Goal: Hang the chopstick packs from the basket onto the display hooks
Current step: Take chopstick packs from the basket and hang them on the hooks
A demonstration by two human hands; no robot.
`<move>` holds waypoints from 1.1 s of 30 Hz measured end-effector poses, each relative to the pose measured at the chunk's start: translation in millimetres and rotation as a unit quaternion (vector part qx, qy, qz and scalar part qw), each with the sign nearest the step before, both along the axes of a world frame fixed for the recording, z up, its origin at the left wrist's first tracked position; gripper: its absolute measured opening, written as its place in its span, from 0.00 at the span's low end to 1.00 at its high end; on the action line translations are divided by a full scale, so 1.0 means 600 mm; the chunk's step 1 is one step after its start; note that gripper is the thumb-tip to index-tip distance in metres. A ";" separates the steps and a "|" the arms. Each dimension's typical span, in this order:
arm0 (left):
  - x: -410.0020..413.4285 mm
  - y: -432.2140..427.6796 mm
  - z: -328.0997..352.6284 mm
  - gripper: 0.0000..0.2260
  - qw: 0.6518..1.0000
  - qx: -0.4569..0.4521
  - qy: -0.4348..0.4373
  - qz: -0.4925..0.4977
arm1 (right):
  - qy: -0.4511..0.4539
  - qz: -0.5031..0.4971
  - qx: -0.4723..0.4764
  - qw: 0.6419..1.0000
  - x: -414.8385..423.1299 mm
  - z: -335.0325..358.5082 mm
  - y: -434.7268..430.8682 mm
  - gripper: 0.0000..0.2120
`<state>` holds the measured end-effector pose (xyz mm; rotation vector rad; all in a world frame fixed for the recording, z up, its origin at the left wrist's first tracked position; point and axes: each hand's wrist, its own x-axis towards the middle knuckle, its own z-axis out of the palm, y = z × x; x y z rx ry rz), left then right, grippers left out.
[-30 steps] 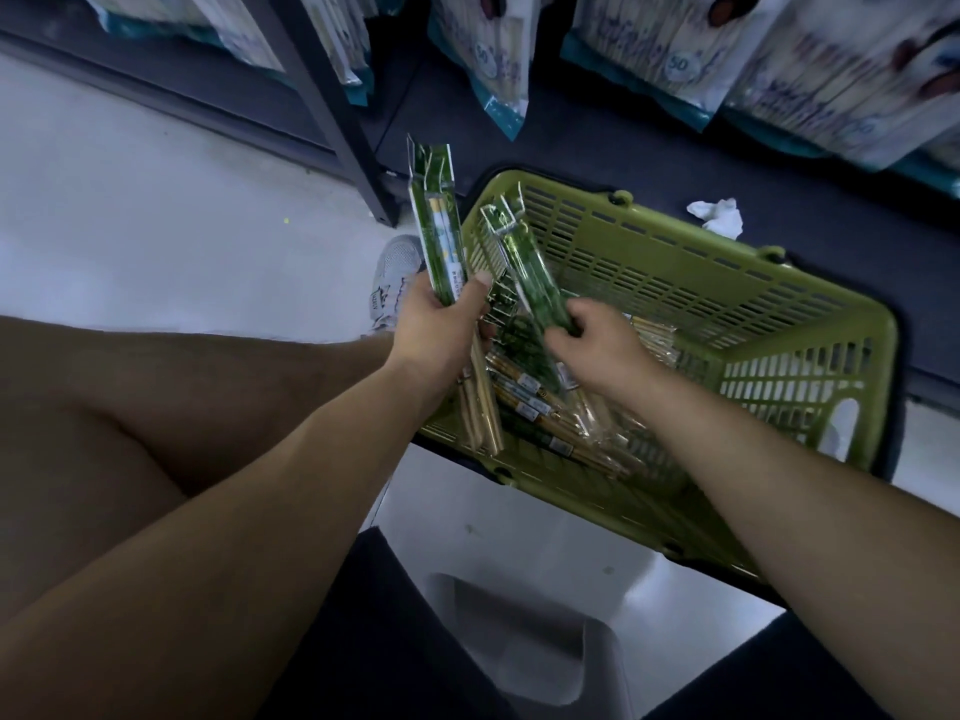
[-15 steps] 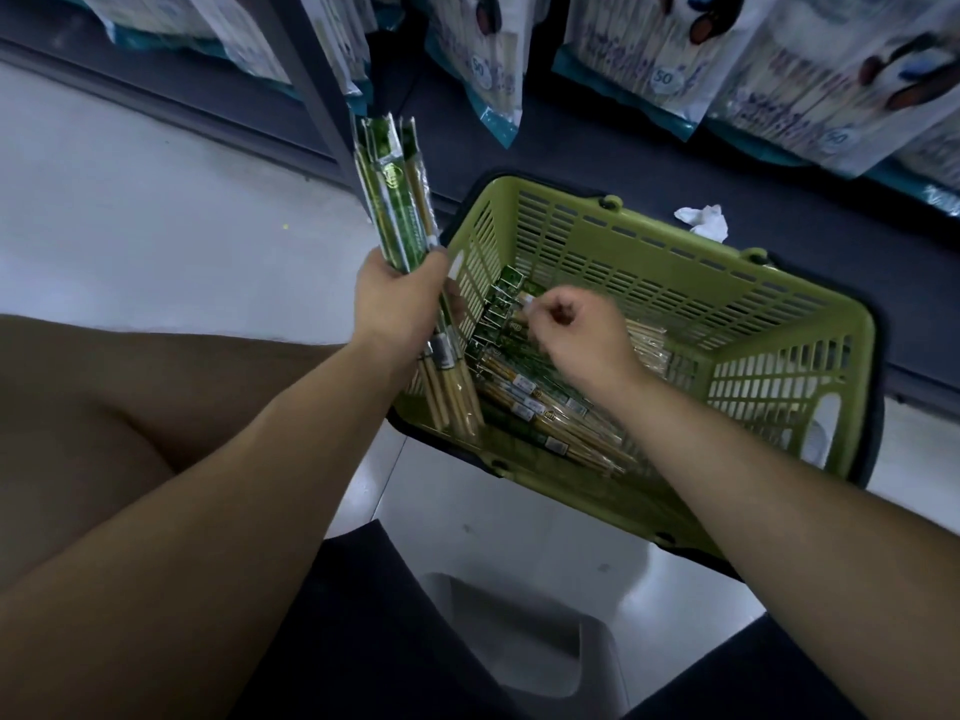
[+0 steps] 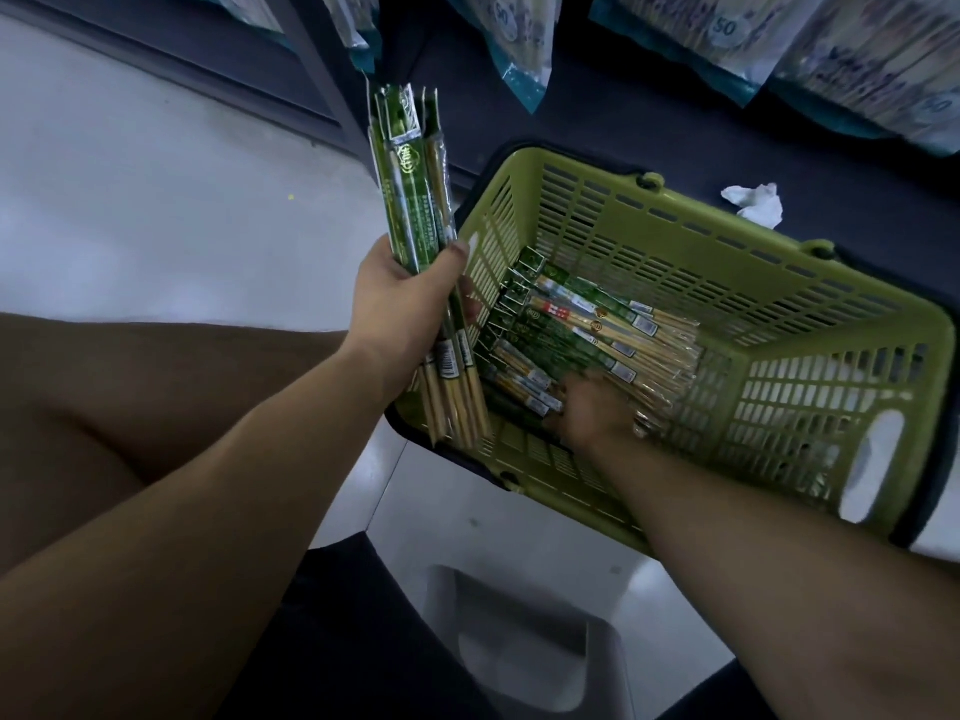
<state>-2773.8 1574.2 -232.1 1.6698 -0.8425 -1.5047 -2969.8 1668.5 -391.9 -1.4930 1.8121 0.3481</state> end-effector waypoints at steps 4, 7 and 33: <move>-0.004 -0.001 -0.003 0.12 1.000 -0.011 -0.013 -0.001 | 0.005 0.020 0.026 0.999 -0.013 -0.006 0.002 0.22; -0.003 -0.002 -0.006 0.12 1.000 -0.012 -0.016 0.001 | -0.003 0.030 0.022 0.999 -0.017 -0.005 0.007 0.14; -0.044 0.015 0.020 0.15 0.998 0.014 0.027 -0.058 | -0.319 -0.198 -0.106 0.921 -0.039 0.268 -0.129 0.06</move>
